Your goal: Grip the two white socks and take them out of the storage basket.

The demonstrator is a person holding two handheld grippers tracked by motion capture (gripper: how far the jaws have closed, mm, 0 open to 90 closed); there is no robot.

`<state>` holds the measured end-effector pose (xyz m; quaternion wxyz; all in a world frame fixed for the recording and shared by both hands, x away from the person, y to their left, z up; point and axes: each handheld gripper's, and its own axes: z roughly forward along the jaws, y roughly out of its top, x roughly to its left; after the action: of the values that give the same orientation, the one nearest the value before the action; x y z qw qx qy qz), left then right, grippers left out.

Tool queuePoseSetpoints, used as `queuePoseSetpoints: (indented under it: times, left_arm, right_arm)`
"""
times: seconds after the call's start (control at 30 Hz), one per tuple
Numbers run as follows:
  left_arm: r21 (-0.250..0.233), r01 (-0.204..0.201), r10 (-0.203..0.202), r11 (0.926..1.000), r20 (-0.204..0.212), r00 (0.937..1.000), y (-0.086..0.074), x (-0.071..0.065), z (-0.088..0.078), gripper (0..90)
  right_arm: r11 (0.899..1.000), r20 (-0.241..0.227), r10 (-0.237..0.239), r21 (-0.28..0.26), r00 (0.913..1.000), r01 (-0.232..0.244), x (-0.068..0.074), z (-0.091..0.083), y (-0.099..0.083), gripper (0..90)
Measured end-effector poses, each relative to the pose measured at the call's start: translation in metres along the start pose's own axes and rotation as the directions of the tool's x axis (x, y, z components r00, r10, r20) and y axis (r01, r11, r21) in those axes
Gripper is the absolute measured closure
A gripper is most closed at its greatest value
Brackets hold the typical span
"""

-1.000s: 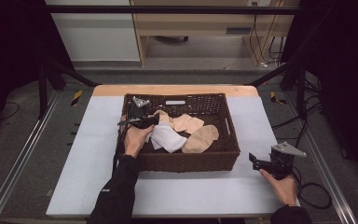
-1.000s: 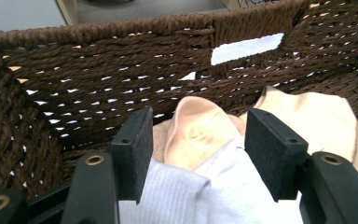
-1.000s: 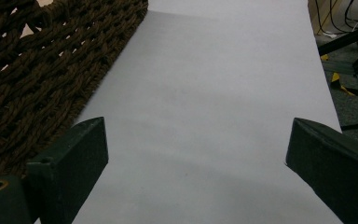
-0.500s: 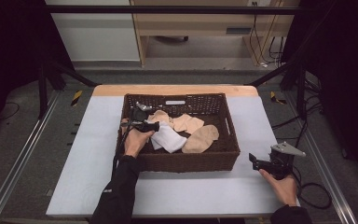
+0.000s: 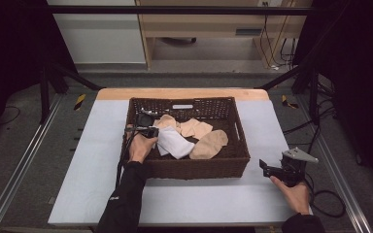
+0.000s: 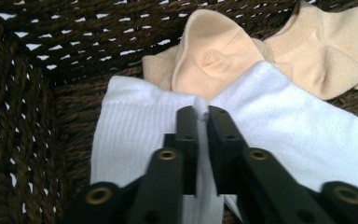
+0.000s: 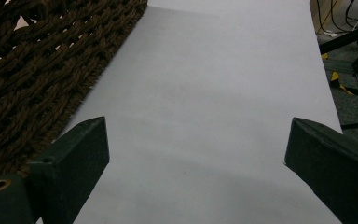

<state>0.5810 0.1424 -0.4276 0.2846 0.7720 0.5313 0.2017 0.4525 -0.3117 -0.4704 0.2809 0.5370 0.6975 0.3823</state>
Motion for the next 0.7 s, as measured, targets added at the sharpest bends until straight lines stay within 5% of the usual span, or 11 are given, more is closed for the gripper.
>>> queuePoseSetpoints:
  times: [0.23,0.4,0.5,0.7]
  left_arm:
    - [-0.057,0.013,-0.013,0.9983,0.008,0.9999,0.001,0.000,-0.010,86.8]
    - [-0.177,0.045,-0.031,0.9831,0.083,0.9961,0.002,0.000,-0.022,86.9]
    - [-0.257,0.064,-0.034,0.9642,0.119,0.9922,0.004,0.001,-0.031,86.9]
    - [-0.405,0.079,-0.016,0.9109,0.158,0.9874,0.006,-0.001,-0.057,87.0]
  right_arm:
    - [1.000,0.003,-0.002,-0.001,1.0000,0.002,-0.001,-0.001,0.000,6.7]
    - [1.000,0.005,-0.006,0.000,1.0000,0.006,-0.001,-0.001,0.000,6.7]
    - [1.000,0.005,-0.008,0.001,1.0000,0.008,-0.001,-0.001,0.000,6.8]
    - [1.000,0.006,-0.008,0.001,1.0000,0.008,-0.001,0.000,-0.001,6.8]
